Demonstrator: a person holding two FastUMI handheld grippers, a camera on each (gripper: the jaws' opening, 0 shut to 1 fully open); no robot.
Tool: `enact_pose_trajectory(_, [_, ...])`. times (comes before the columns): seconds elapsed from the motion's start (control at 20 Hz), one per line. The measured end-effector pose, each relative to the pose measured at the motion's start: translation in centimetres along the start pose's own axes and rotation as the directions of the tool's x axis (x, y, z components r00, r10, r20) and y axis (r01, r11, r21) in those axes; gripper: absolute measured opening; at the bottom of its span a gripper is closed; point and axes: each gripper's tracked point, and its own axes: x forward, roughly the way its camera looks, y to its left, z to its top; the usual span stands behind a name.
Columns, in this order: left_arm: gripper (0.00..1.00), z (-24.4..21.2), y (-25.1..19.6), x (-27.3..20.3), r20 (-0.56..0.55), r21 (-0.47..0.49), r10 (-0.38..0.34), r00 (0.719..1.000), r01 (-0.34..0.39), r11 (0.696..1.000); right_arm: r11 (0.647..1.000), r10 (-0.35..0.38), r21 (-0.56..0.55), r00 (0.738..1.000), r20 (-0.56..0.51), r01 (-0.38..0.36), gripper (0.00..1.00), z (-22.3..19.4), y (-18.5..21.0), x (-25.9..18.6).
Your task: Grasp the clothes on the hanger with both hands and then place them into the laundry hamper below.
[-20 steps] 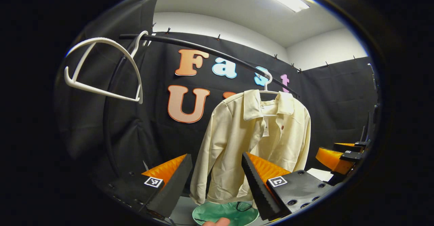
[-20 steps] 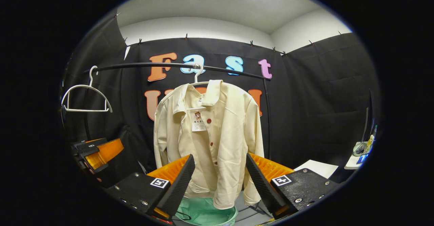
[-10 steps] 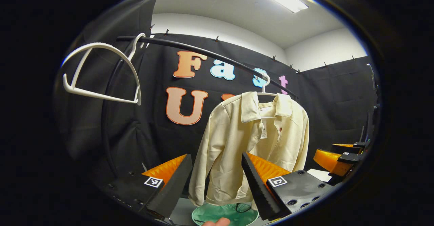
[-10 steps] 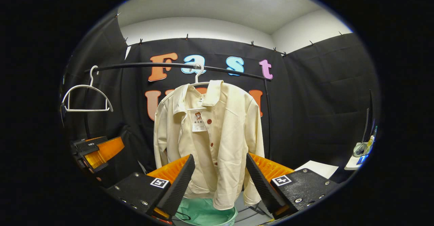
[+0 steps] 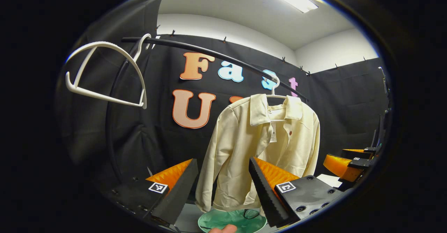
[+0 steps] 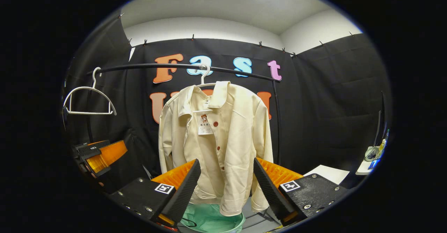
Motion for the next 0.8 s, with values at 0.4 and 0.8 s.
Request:
enact_pose_trajectory(0.4, [0.96,0.1,-0.4,0.2,0.007,-0.016,-0.012,1.000,0.012,1.000,1.000,-0.008,0.000,1.000,0.003,0.008,0.94,0.0,-0.2,-0.1])
enact_pose_trajectory(0.8, [0.96,2.0,0.2,0.5,0.071,-0.120,0.015,0.997,-0.007,0.993,1.000,0.028,-0.017,0.995,0.097,-0.027,0.94,2.6,0.7,-1.0])
